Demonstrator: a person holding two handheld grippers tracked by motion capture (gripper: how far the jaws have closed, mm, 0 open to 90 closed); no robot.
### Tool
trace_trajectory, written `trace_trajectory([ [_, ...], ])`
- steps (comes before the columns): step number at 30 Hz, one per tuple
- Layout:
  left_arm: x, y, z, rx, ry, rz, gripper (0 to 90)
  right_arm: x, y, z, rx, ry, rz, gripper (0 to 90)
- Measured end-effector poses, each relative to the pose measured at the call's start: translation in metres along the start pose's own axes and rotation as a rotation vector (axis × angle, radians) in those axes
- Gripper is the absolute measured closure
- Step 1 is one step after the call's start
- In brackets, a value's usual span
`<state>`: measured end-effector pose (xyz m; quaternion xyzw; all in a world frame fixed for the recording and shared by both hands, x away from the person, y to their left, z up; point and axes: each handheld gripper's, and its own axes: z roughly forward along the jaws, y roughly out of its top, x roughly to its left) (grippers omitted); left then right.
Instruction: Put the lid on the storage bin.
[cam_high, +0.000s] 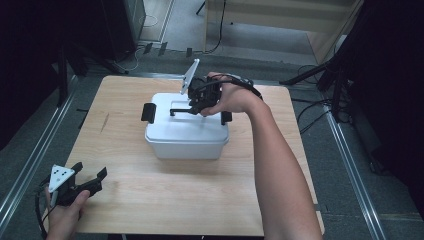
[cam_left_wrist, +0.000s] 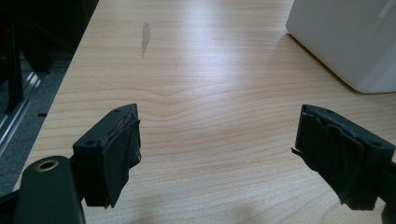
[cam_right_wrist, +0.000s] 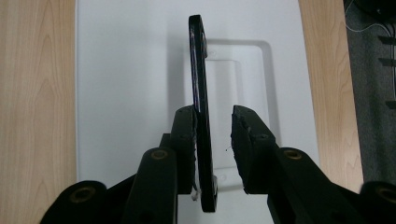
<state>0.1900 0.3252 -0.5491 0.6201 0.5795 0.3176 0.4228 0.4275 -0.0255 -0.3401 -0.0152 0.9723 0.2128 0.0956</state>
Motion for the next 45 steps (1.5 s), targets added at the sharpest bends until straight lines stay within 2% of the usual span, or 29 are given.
trace_trajectory([
  [4,0.000,0.000,0.000,0.002,0.000,-0.001,14.7,0.001,-0.006,-0.005,0.003,0.003,0.017,67.5],
  [7,0.000,0.000,0.000,0.001,0.001,0.002,14.7,0.001,-0.010,-0.009,-0.001,0.012,0.030,61.8],
  [12,0.000,0.000,0.000,0.003,0.003,0.002,14.7,0.004,-0.019,-0.015,0.030,0.010,0.041,46.5],
  [17,0.000,0.000,0.001,0.004,0.002,0.001,14.7,0.006,-0.031,-0.022,0.032,-0.008,0.066,38.5],
  [21,0.000,0.000,0.001,0.003,0.002,-0.004,14.8,0.009,-0.039,-0.027,0.037,-0.027,0.103,26.8],
  [24,0.000,0.000,0.001,0.002,0.003,-0.003,14.7,0.011,-0.045,-0.030,0.048,-0.018,0.106,19.8],
  [30,0.000,0.000,0.001,0.004,0.006,0.003,14.7,0.014,-0.056,-0.035,0.046,-0.041,0.117,13.7],
  [37,0.000,0.000,0.002,0.004,0.010,0.003,14.7,0.017,-0.077,-0.040,0.051,-0.060,0.160,3.6],
  [45,-0.001,0.000,0.001,0.005,0.012,0.006,14.7,0.023,-0.098,-0.044,0.042,-0.089,0.189,2.8],
])
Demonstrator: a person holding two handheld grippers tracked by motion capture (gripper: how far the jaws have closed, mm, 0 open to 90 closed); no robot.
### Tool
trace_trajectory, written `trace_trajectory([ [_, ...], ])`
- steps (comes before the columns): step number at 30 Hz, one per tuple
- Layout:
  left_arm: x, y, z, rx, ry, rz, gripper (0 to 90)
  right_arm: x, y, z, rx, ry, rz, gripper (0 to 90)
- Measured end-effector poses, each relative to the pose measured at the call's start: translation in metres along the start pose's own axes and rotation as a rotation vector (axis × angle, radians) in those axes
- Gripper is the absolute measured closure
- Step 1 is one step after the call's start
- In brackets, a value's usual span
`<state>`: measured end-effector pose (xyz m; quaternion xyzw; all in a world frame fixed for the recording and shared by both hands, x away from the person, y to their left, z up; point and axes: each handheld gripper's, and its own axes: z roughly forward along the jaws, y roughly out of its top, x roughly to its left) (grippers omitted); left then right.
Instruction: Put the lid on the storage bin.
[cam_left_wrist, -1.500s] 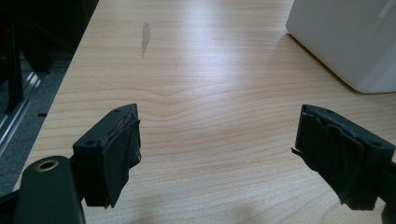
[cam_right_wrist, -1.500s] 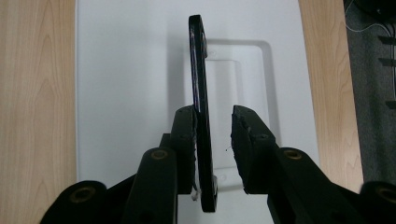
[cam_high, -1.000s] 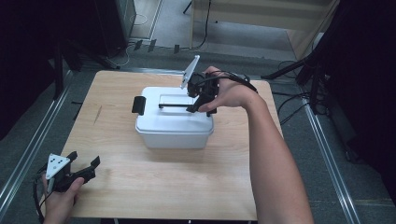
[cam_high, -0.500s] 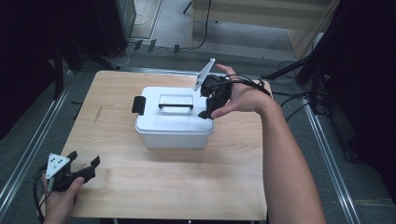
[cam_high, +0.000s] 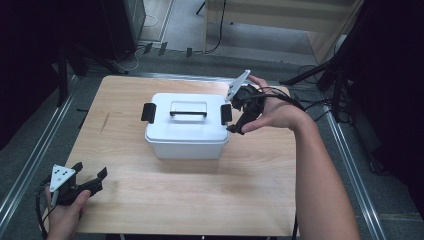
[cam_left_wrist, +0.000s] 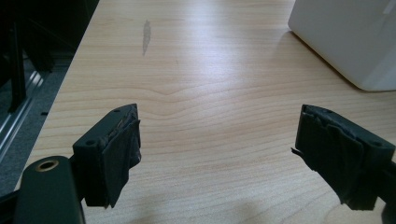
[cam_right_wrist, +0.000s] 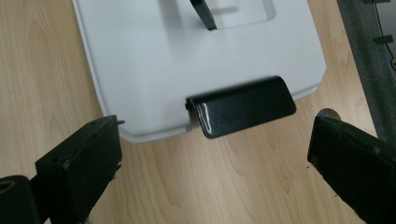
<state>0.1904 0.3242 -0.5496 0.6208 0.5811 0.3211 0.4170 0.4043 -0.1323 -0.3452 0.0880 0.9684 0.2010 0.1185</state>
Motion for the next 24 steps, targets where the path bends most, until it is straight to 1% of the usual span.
trace_trajectory([
  [2,0.000,0.000,0.000,0.000,0.000,0.000,14.7,0.001,-0.005,-0.001,-0.002,0.000,0.012,2.8],
  [3,0.000,0.000,0.000,0.000,0.000,0.001,14.7,0.001,-0.008,-0.002,0.000,-0.011,0.009,2.8],
  [4,0.000,0.000,0.000,0.001,0.000,0.002,14.7,0.001,-0.011,-0.003,0.001,-0.014,0.016,2.8],
  [5,0.000,0.000,0.000,0.001,0.000,0.002,14.7,0.001,-0.014,-0.003,-0.003,-0.010,0.016,2.7],
  [7,0.000,0.000,0.000,0.002,0.003,0.002,14.7,0.001,-0.020,-0.005,-0.011,-0.021,0.020,1.9],
  [8,0.000,0.000,0.001,0.003,0.004,0.001,14.7,0.002,-0.023,-0.006,-0.011,-0.019,0.034,1.5],
  [10,-0.001,0.000,0.001,0.002,0.003,0.002,14.7,0.002,-0.029,-0.008,-0.020,-0.022,0.032,0.8],
  [14,-0.001,0.000,0.001,0.002,0.003,0.002,14.7,0.004,-0.041,-0.010,-0.033,-0.034,0.052,0.0],
  [17,-0.001,0.000,0.001,0.003,0.004,0.003,14.7,0.006,-0.050,-0.009,-0.036,-0.042,0.069,0.0],
  [20,-0.001,0.000,0.001,0.005,0.004,0.008,14.7,0.007,-0.058,-0.009,-0.047,-0.044,0.075,0.0],
  [24,-0.001,0.000,0.001,0.004,0.005,0.004,14.7,0.009,-0.069,-0.008,-0.043,-0.046,0.089,0.0],
])
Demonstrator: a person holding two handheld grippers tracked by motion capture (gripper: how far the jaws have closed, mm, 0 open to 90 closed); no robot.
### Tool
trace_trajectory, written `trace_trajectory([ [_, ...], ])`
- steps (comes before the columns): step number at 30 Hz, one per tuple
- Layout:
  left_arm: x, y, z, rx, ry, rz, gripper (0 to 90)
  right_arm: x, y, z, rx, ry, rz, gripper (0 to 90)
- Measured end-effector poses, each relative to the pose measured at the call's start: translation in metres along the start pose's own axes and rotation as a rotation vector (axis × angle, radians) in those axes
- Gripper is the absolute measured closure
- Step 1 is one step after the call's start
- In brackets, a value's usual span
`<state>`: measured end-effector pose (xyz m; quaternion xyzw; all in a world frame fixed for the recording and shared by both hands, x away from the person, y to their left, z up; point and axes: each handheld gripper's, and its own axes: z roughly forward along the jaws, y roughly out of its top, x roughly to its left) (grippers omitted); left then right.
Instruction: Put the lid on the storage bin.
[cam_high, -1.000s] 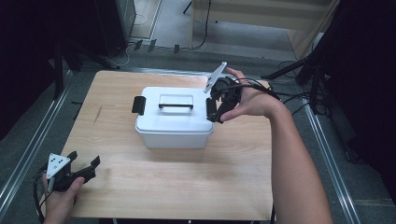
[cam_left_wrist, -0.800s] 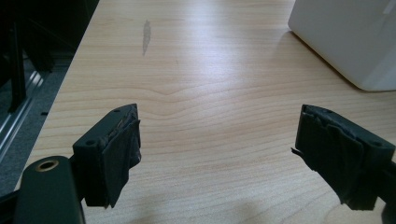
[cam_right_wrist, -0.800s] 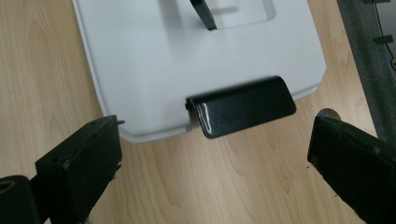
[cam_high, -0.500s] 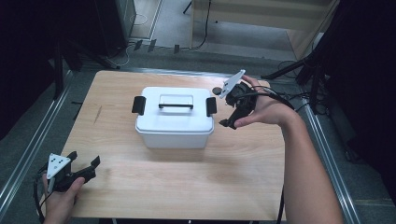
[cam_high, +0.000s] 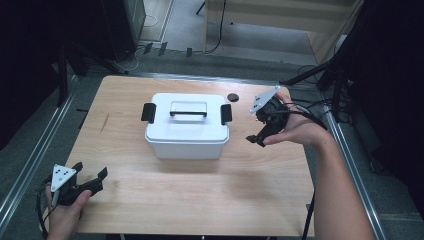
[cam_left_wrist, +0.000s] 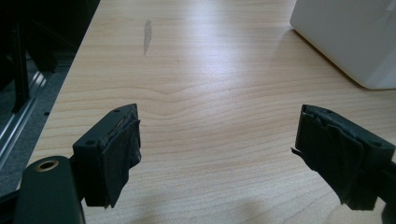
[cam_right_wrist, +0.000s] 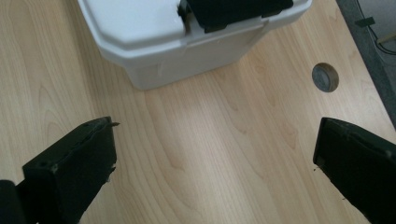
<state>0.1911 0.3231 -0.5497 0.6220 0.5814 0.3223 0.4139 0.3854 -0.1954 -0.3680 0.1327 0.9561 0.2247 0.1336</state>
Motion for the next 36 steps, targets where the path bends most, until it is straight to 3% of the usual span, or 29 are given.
trace_trajectory([
  [19,0.000,0.000,0.000,0.000,-0.001,0.001,14.7,0.015,-0.046,0.007,-0.026,-0.032,0.040,0.0],
  [36,0.000,0.000,0.000,0.002,-0.001,0.005,14.7,0.038,-0.080,0.016,-0.076,-0.062,0.084,0.0],
])
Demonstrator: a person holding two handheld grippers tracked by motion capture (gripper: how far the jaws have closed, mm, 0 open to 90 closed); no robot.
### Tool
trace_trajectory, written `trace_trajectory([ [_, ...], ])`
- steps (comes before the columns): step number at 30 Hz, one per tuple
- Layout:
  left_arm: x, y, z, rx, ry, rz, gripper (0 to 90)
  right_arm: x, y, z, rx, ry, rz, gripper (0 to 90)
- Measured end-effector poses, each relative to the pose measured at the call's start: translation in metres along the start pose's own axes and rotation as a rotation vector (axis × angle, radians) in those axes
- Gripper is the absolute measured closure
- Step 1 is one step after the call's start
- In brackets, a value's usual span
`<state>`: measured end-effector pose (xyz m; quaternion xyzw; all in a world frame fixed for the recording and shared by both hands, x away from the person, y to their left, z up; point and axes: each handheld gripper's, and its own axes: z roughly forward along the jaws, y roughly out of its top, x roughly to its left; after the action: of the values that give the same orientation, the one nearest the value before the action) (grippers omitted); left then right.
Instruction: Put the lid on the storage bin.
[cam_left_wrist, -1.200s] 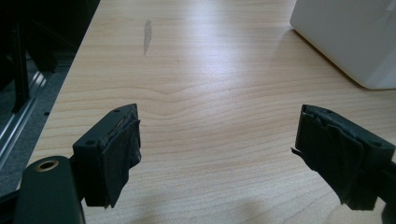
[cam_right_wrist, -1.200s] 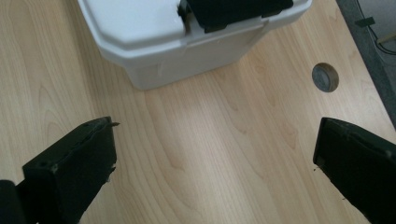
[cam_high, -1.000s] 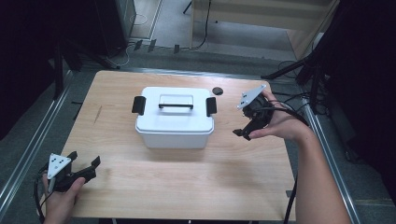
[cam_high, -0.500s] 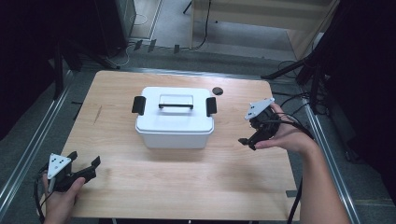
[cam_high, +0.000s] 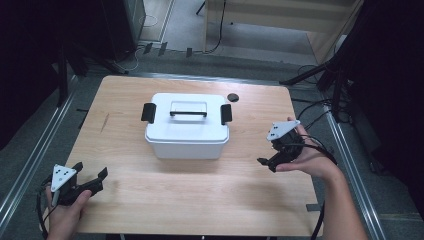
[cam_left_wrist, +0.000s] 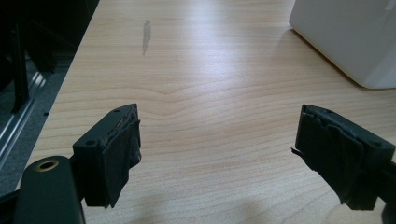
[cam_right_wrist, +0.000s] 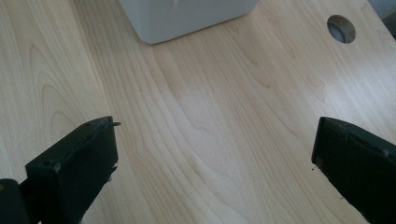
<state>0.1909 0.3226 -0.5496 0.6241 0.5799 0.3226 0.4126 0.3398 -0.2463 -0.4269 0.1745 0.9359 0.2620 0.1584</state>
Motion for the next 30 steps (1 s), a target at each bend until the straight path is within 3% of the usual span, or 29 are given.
trace_trajectory([
  [30,0.000,0.000,0.000,0.001,0.000,-0.003,14.7,0.027,-0.070,0.010,-0.094,-0.029,0.142,1.6],
])
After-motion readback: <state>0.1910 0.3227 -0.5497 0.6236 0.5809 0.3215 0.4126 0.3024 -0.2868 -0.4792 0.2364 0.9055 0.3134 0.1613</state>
